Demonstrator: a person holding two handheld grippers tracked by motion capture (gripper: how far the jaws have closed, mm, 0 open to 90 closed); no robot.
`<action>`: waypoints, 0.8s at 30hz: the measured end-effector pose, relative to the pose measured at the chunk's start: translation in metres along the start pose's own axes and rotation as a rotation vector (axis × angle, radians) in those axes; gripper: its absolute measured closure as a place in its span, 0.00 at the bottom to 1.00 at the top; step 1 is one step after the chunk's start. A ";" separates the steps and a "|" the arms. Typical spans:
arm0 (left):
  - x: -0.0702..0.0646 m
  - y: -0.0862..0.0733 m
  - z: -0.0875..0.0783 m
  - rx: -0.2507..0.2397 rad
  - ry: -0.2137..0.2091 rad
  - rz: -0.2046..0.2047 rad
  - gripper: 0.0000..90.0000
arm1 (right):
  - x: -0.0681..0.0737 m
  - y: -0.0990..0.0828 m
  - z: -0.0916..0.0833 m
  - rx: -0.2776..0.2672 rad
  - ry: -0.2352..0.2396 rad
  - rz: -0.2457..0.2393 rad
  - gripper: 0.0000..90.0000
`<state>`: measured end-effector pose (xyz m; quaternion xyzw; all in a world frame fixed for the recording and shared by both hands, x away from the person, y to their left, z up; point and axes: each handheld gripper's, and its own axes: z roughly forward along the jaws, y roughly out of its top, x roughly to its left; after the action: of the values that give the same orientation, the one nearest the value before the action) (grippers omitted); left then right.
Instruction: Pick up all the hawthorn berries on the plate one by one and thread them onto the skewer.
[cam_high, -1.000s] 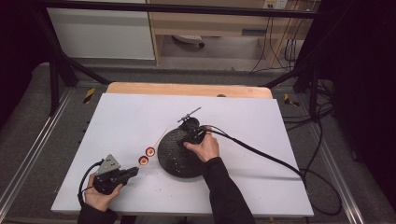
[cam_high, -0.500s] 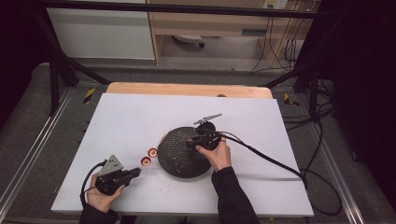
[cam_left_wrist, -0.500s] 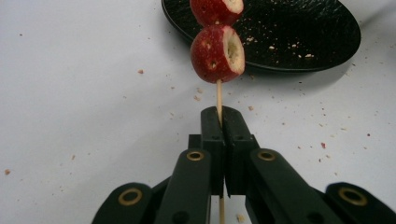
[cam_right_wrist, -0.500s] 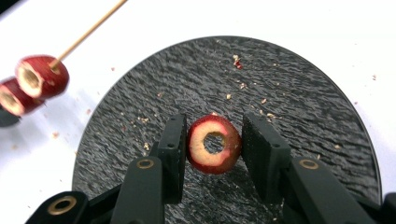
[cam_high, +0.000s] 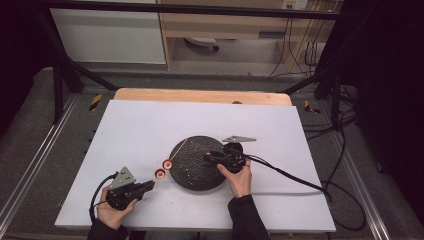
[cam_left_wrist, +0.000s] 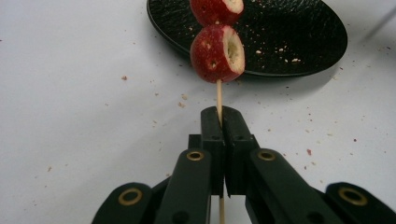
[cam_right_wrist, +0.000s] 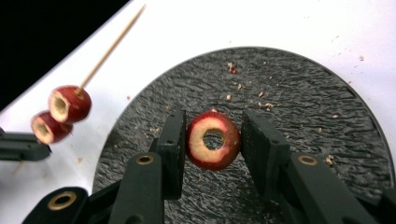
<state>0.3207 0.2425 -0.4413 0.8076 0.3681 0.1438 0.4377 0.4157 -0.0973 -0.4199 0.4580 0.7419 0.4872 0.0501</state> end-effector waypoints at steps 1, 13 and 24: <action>-0.001 0.000 0.001 -0.001 0.000 0.003 0.98 | 0.000 -0.002 -0.002 -0.023 0.005 0.009 0.69; -0.013 0.004 0.008 -0.015 -0.011 0.010 0.98 | -0.003 -0.026 -0.013 -0.256 0.042 0.145 0.69; -0.023 0.015 0.012 -0.044 -0.008 0.005 0.98 | -0.004 -0.016 -0.019 -0.384 0.046 0.196 0.69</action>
<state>0.3190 0.2136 -0.4342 0.7992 0.3612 0.1496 0.4565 0.3979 -0.1148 -0.4240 0.4986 0.5883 0.6325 0.0721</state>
